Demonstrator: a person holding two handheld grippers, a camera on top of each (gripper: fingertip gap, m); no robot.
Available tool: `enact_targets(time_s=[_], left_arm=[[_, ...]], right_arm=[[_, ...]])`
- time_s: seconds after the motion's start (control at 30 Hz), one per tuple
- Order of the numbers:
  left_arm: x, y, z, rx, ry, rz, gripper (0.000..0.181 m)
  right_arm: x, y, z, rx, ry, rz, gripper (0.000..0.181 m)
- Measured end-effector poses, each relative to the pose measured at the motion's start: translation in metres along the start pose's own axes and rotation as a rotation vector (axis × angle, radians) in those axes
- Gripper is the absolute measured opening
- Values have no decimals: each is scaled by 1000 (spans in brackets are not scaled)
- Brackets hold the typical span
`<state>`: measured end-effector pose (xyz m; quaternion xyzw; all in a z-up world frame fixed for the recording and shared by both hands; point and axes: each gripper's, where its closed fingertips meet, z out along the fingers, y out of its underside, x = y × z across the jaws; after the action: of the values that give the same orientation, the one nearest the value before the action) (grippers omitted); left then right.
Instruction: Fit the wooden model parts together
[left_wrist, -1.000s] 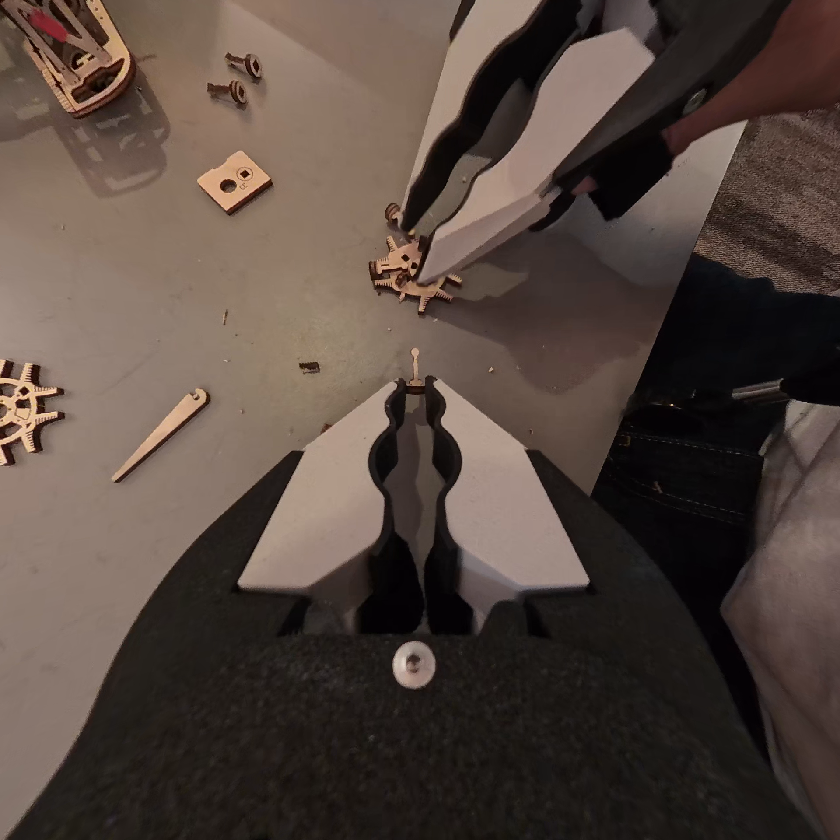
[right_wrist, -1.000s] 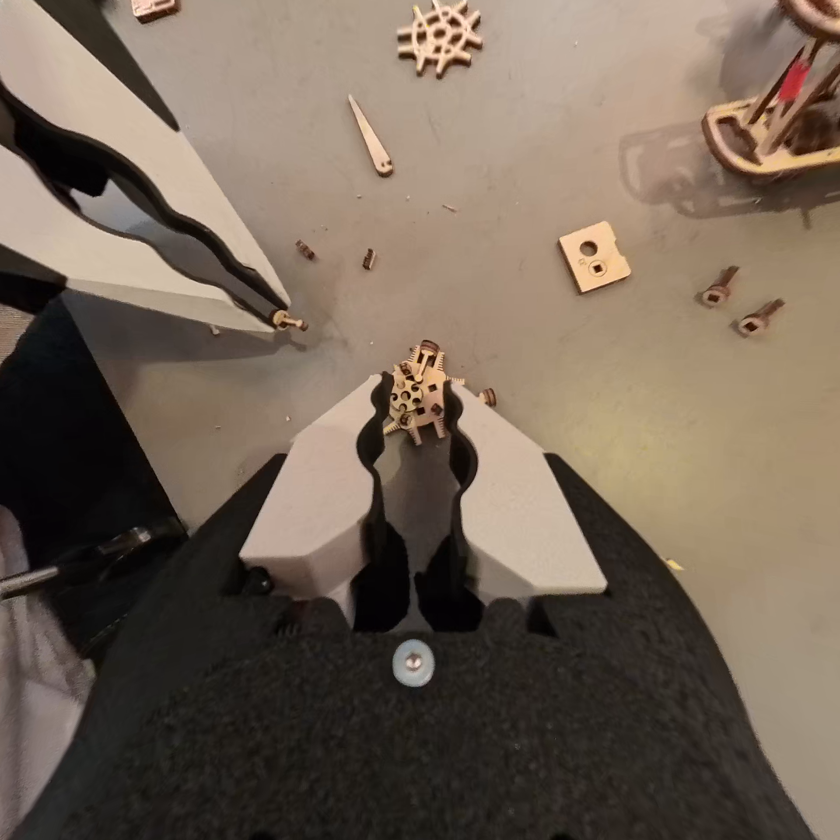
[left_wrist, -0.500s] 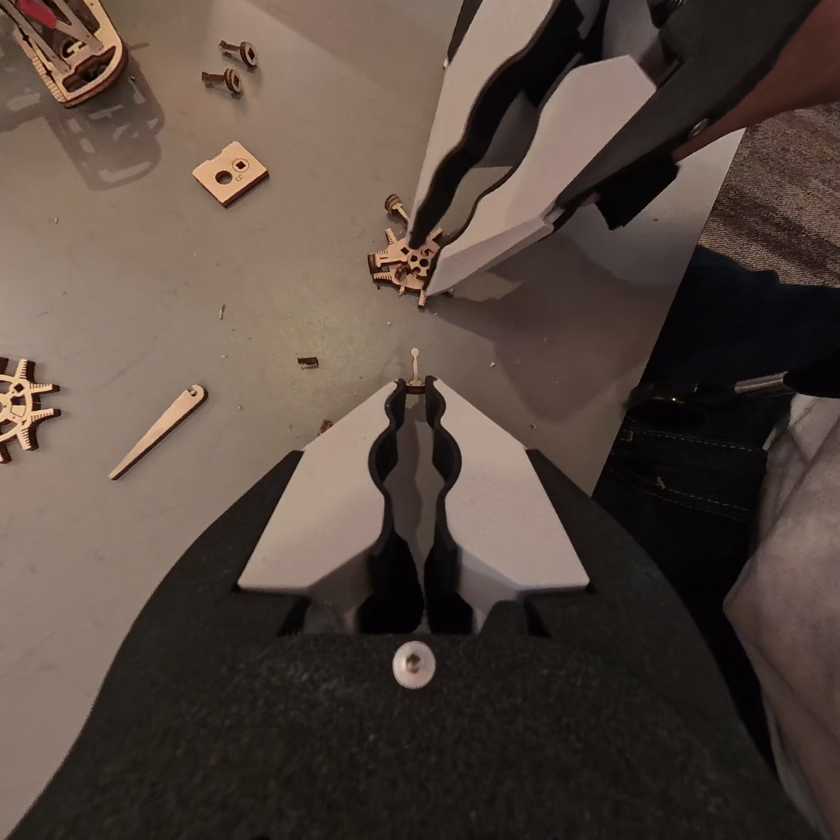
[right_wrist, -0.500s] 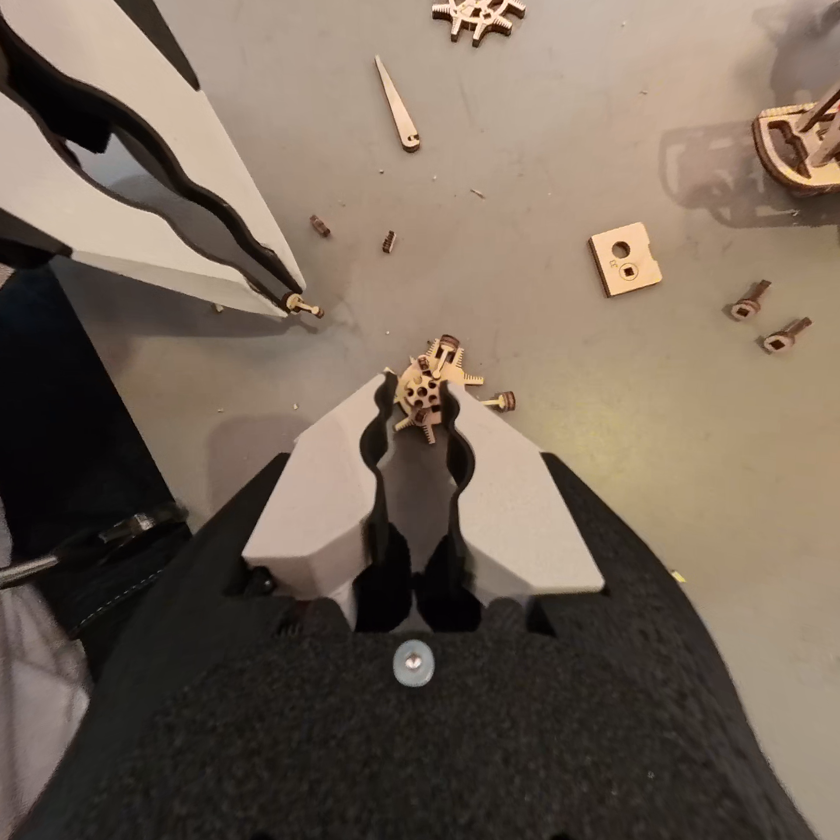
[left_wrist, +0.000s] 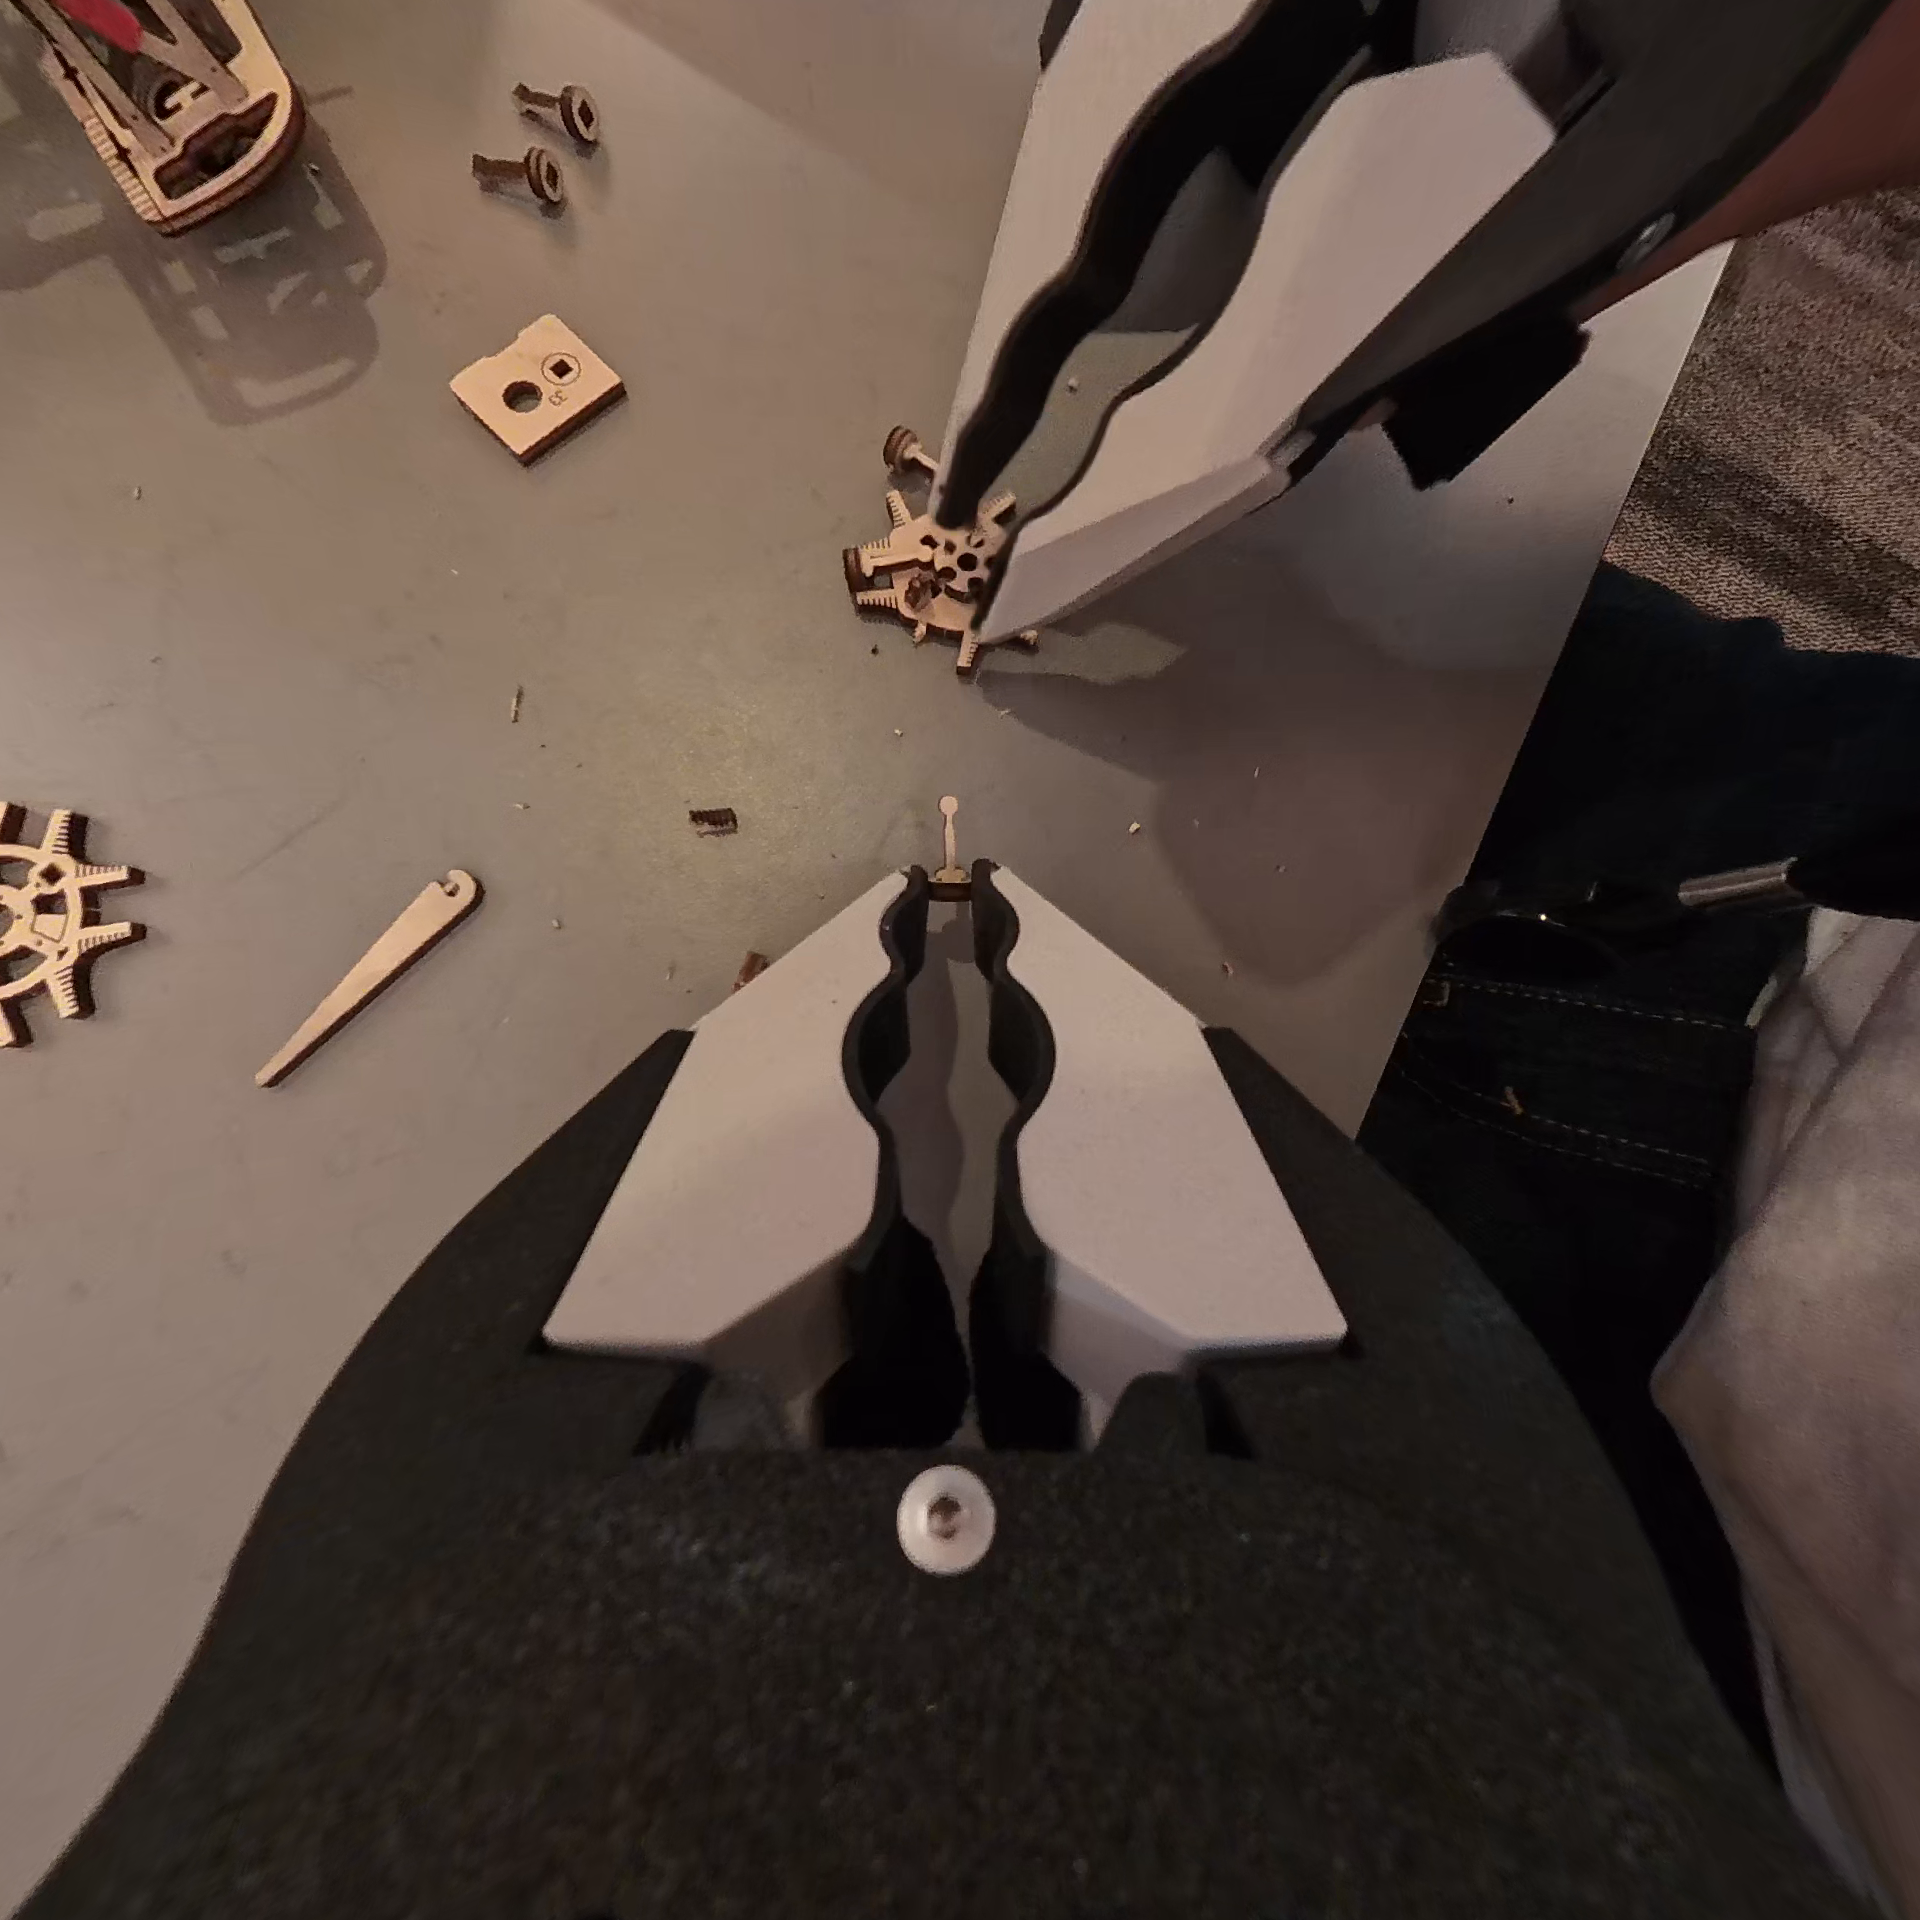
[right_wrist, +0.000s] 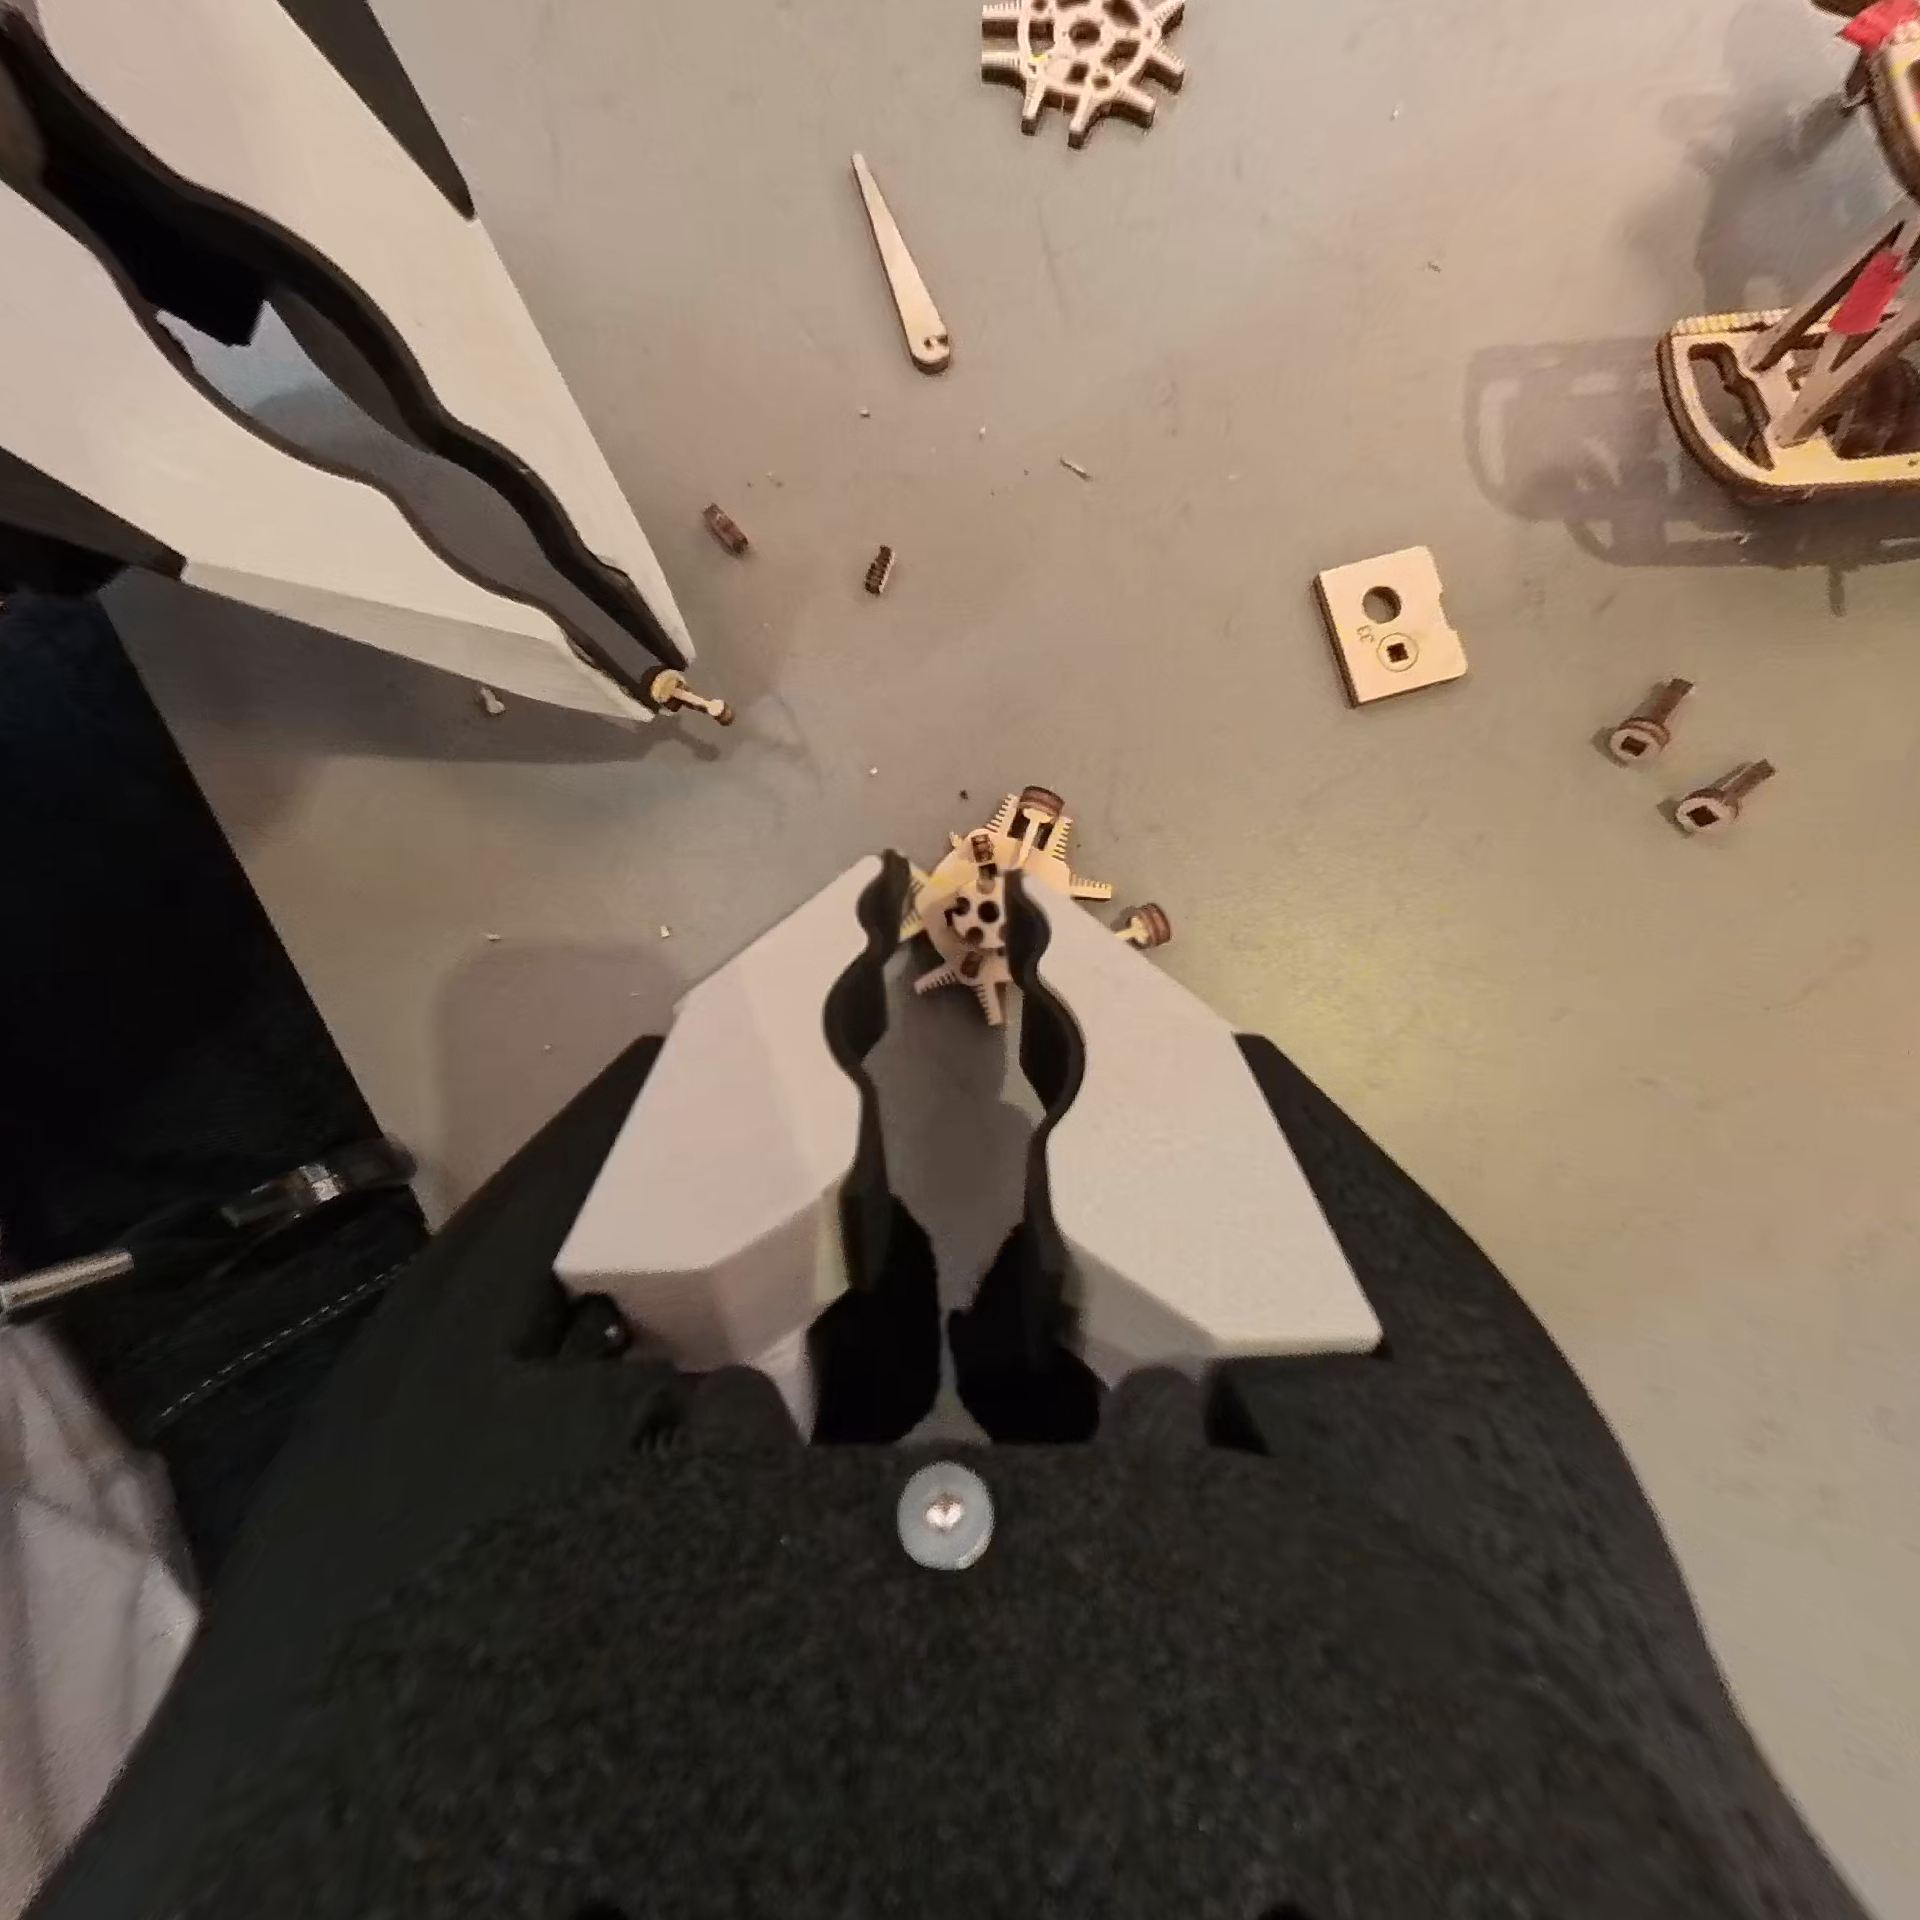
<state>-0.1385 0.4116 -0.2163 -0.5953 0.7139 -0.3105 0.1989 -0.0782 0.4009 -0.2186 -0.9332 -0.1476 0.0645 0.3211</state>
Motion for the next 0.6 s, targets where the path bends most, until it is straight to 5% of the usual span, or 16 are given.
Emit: enact_targets(time_s=[0.6], left_arm=[[1, 0, 1, -2, 8, 1, 6]], right_arm=[[6, 7, 4, -47, -63, 69, 12]])
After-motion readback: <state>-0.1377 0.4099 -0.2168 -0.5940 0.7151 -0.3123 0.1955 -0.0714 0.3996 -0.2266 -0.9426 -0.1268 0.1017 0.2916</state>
